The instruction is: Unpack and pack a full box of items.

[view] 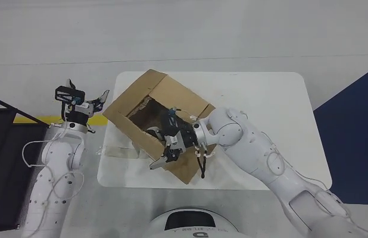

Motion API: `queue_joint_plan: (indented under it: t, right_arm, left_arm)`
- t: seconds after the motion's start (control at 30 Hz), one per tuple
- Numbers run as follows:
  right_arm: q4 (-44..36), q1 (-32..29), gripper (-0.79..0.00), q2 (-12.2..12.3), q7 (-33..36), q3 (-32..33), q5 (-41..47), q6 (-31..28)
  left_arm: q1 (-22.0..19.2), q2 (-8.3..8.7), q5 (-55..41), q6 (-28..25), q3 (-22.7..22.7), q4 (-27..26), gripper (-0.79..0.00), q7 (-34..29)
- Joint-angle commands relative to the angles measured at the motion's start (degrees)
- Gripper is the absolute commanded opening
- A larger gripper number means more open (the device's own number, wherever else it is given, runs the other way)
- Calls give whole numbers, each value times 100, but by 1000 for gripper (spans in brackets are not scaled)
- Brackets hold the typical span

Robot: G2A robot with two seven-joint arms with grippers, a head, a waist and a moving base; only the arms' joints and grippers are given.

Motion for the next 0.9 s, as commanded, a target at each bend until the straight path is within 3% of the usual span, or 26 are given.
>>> queue_joint_plan:
  t: [0.0,0.27,0.5,0.7,0.87]
  right_arm:
    - [-23,1,0,14,4,-5,15,19]
    - [-59,-17,0,66,-51,6,69,48]
    - [-4,43,0,81,-52,-109,285,-66]
    - [-8,28,0,103,-211,-93,328,-123]
    - [-129,-107,0,162,-425,67,145,-64]
  left_arm:
    - [-145,9,-326,-457,-10,-11,0,-561]
    - [-245,94,-1471,-1882,-406,-203,0,-1753]
    - [10,265,-2396,-3903,-1058,-540,0,-2136]
    - [242,375,-3043,-4529,-1593,-793,0,-2478]
    - [574,450,-2905,-5099,-1849,-973,0,-2611]
